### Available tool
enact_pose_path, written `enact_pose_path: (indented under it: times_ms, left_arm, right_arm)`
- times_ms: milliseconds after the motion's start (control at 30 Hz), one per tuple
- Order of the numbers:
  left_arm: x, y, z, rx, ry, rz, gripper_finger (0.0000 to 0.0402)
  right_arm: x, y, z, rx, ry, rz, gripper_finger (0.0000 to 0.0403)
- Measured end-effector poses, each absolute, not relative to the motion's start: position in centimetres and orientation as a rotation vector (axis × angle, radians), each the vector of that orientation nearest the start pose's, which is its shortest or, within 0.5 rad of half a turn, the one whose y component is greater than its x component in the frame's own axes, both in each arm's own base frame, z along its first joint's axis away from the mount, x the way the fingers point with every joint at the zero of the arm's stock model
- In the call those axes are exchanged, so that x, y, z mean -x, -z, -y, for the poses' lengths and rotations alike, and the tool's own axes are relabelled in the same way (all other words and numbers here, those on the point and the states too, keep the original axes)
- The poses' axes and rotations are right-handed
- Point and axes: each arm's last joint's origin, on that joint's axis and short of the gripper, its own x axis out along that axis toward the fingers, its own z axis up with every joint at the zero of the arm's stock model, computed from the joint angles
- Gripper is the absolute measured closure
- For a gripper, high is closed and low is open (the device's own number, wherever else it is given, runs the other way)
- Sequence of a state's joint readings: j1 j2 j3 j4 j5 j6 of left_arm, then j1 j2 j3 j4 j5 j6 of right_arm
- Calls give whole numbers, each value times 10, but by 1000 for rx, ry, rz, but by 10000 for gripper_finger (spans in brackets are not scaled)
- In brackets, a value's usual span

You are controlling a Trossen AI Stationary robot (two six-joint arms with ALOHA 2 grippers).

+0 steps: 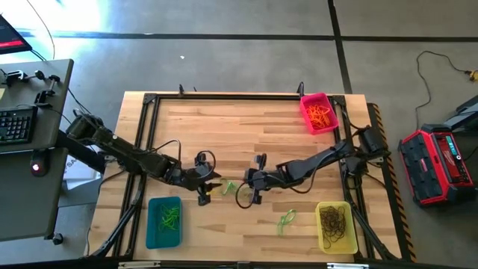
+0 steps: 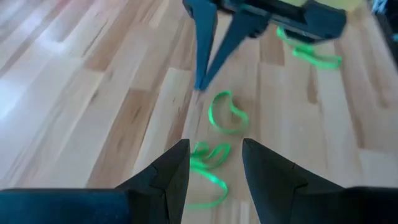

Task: Sort rubber bands into baskets
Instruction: Put the green rubber band into the blue bin

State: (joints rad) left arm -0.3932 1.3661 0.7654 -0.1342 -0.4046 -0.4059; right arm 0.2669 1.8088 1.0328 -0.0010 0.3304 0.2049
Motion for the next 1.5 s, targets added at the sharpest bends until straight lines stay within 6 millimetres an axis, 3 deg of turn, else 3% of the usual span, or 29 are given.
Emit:
enact_pose_path:
  times_ms: [100, 267, 600, 767, 867, 967, 1167, 1500]
  left_arm:
    - [-259, -210, 93, 115, -136, -638, 259]
    - [-265, -202, 96, 114, -128, -654, 250]
    - [-271, -186, 98, 110, -134, -706, 250]
    - [-271, -185, 98, 92, -127, -705, 250]
    - [-272, -185, 99, 83, -121, -699, 250]
    - [-272, -186, 99, 84, -120, -695, 250]
    - [-273, -186, 102, 99, -21, -711, 250]
    - [-280, -182, 103, 53, -12, -696, 228]
  right_arm:
    - [-358, -169, -95, 29, 98, -688, 402]
    - [-351, -163, -98, -48, 112, -771, 385]
    - [-341, -145, -102, -24, 60, -939, 230]
    - [-342, -132, -103, -12, 49, -988, 199]
    - [-343, -123, -100, -30, 81, -1008, 209]
    - [-345, -121, -99, -35, 92, -1008, 244]
    - [-347, -124, -101, 1, 46, -986, 383]
    - [-374, -160, -109, 43, 53, -845, 398]
